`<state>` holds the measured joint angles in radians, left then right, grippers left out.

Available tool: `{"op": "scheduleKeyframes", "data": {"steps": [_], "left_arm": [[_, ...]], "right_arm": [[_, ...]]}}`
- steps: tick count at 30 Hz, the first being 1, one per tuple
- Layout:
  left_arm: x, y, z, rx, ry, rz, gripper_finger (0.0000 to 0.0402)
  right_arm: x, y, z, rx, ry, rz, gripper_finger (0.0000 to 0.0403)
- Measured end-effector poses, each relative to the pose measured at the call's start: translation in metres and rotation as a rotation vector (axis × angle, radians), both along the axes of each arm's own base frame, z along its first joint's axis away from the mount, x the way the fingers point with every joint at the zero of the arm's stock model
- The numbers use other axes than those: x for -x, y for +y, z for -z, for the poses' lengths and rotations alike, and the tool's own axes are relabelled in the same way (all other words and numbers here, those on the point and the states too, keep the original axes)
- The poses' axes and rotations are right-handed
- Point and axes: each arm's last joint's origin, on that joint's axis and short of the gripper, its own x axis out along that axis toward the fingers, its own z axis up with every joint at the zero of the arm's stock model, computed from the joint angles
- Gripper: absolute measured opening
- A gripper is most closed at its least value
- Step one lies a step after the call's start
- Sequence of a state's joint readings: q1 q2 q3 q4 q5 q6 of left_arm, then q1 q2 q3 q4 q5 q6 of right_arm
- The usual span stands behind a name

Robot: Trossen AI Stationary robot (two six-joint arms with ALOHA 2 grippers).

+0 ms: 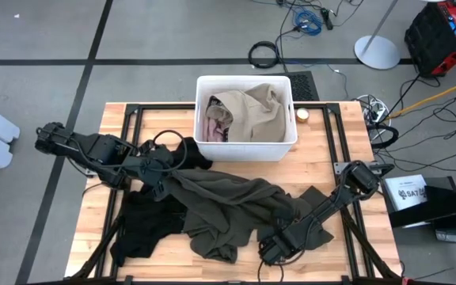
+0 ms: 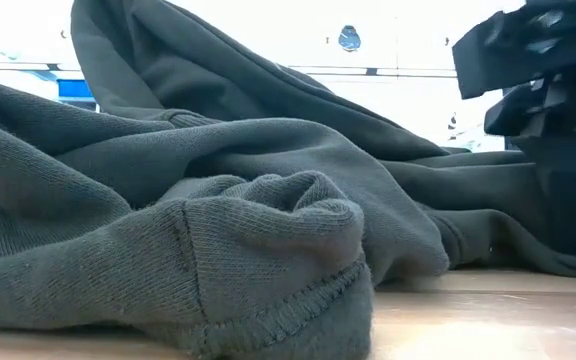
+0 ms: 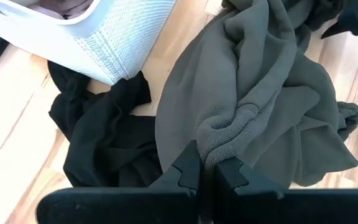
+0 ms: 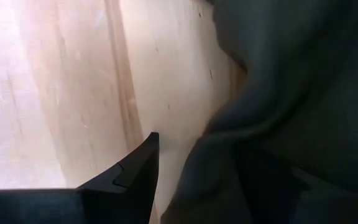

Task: Sort clothes
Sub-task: Put the gray hoodie into the white bin

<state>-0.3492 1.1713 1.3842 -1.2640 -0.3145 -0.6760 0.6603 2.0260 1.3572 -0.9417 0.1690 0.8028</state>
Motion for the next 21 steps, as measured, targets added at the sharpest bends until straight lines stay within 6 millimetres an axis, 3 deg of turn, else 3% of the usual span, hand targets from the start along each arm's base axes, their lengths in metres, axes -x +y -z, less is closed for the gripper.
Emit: {"op": "scheduleKeyframes", "data": {"steps": [8, 12, 17, 21], "left_arm": [[-0.001, -0.001, 0.0, 0.042, -0.004, -0.006, 0.0015], [-0.002, -0.002, -0.001, 0.069, -0.017, 0.006, 0.0015], [-0.002, -0.005, -0.001, 0.076, -0.016, 0.02, 0.0015], [-0.002, -0.005, -0.001, 0.076, -0.018, 0.024, 0.0015]], "right_arm": [[-0.003, -0.009, 0.001, -0.084, 0.093, -0.049, 0.0156], [-0.001, -0.025, 0.002, -0.167, 0.137, -0.073, 0.0133], [0.011, -0.049, -0.001, -0.222, 0.033, -0.034, 0.0112], [0.024, -0.06, -0.003, -0.265, -0.091, 0.009, 0.0043]]}}
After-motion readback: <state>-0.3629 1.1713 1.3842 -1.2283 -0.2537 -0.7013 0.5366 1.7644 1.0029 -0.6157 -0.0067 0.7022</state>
